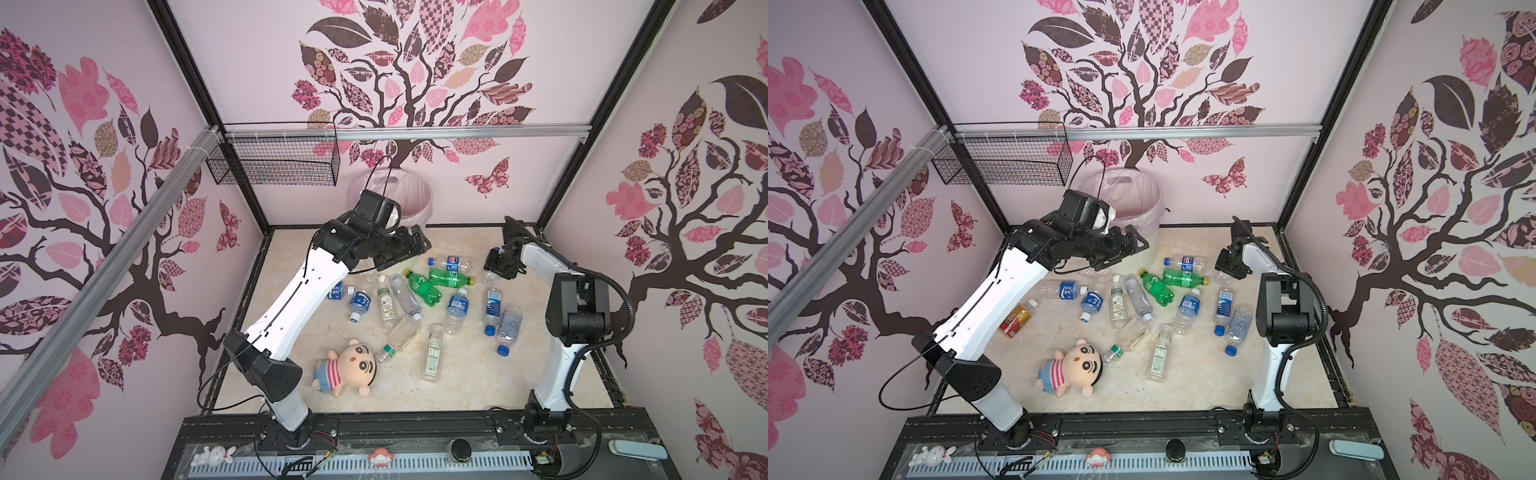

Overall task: Throw the plastic bottles in the bin
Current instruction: 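Lift the blue-labelled bottle over the bin and release it with the right gripper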

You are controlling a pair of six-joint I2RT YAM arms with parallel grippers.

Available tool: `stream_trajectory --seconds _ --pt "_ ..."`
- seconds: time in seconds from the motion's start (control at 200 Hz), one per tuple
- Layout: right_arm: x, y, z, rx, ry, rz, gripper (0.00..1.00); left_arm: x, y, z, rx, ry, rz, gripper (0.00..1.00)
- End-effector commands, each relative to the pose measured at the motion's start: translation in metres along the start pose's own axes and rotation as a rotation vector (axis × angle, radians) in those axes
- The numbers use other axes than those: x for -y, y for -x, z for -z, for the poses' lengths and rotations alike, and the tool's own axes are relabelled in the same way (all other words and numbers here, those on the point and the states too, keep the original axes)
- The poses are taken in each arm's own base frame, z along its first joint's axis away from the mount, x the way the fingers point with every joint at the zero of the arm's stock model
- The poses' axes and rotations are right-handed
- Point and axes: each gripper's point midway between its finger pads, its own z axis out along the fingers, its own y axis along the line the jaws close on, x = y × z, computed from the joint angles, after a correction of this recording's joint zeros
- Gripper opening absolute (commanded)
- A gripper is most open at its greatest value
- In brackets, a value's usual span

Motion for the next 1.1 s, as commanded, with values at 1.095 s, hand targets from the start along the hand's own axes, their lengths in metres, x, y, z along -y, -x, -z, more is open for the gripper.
stream_trajectory --seconds 1.095 --pt "-0.268 0.05 0.427 0.908 0.942 0.414 0.42 0.054 0.081 0.102 0.42 -0.055 -0.208 0.97"
